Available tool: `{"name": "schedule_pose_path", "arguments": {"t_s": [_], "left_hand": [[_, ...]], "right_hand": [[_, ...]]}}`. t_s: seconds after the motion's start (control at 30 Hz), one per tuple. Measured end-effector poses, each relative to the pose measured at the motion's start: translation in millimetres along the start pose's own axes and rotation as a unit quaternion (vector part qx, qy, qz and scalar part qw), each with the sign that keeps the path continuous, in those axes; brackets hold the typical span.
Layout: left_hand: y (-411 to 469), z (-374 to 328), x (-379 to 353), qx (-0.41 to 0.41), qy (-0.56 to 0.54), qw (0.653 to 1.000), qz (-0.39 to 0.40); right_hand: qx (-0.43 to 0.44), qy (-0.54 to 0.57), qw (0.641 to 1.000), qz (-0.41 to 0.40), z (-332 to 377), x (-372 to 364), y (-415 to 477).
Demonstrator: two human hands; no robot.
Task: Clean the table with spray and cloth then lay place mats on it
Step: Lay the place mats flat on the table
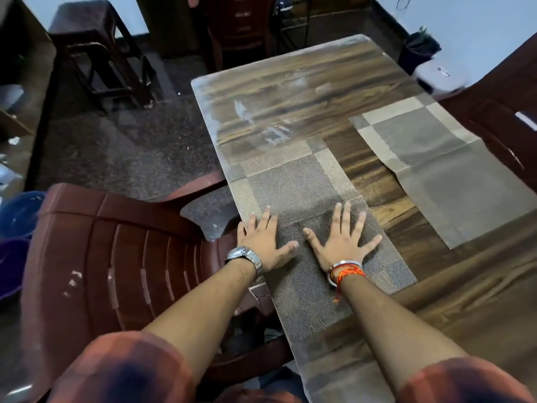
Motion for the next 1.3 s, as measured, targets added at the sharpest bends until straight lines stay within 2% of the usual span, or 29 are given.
{"name": "schedule_pose_path", "arguments": {"t_s": [0.2,0.47,0.63,1.0,1.13,1.3], "left_hand": [[-23,16,-15,-0.044,0.074,0.996,0.034],[-35,26,-16,-0.041,0.128,0.99,0.047],[-31,29,-18,-0.038,0.116,0.99,0.075],[-30,32,-23,-0.044,0.084,0.993,0.069],[-34,29,-16,-0.072,0.073,0.994,0.029],[-43,6,8,-0.167,0.078,0.982,-0.046]], "right_hand": [[-0.022,-0.014,1.0,0.017,-13,-12,-61],[-0.028,-0.01,0.999,0.043,2,-27,-110],[-0.035,-0.007,0.998,0.042,3,-26,-110],[-0.036,0.001,0.999,0.026,2,-30,-109],[-0.036,0.013,0.999,-0.002,4,-24,-116],[-0.079,0.001,0.996,-0.036,3,-1,-136]]}}
Point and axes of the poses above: each hand's wrist, its own y-axis towards the middle knuckle, its own x-axis out of the back of the hand, z = x × y, the point moved 2 cm from there along y, towards the middle knuckle, and after that the axes turned 11 degrees about x, right-handed, at the moved point
